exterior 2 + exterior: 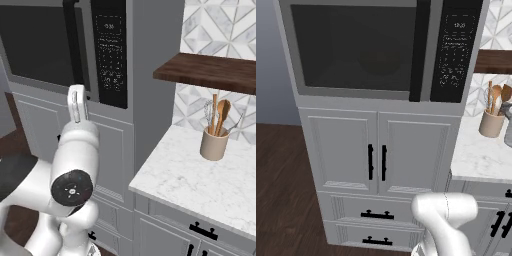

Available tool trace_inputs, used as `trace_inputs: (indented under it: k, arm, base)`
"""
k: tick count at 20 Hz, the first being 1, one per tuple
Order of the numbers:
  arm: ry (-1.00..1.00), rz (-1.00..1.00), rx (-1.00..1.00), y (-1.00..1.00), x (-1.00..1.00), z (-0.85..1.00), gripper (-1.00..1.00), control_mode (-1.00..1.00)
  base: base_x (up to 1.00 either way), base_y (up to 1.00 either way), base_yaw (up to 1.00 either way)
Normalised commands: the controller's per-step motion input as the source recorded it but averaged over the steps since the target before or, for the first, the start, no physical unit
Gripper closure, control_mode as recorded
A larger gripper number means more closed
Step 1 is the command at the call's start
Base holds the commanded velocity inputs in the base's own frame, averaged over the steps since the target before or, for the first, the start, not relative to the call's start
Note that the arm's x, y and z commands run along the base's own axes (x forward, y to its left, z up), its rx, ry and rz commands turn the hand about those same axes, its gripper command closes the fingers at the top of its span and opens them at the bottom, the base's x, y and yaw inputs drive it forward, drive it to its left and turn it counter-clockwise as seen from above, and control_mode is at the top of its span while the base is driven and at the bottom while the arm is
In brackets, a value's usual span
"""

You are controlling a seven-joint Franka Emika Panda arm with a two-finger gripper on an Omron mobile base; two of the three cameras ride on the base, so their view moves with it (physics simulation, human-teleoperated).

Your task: Open the microwave, place the bowl with waffle inside the microwave, then close the microwave door and turn it on.

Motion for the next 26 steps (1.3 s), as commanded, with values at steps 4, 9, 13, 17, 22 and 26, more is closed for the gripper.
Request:
trace_inputs:
  k: [4, 9, 13, 17, 22, 26]
  arm:
    - [0.16, -0.01, -0.04, -0.02, 0.36, 0.0, 1.0, -1.0]
    - [0.04, 0.0, 0.01, -0.11, 0.46, 0.0, 1.0, -1.0]
    - [-0.01, -0.01, 0.02, -0.07, 0.46, -0.02, 1.0, -1.0]
    - [0.0, -0.01, 0.0, -0.01, 0.41, -0.09, 1.0, -1.0]
    - [0.0, 0.0, 0.0, 0.0, 0.38, -0.13, 1.0, -1.0]
    - [0.0, 0.0, 0.0, 0.0, 0.37, -0.14, 1.0, -1.0]
  base:
    - [0.0, 0.0, 0.0]
    - [0.0, 0.0, 0.0]
    - [0.0, 0.0, 0.0]
    - [0.0, 0.0, 0.0]
    - [0.0, 0.0, 0.0]
    - [0.0, 0.0, 0.0]
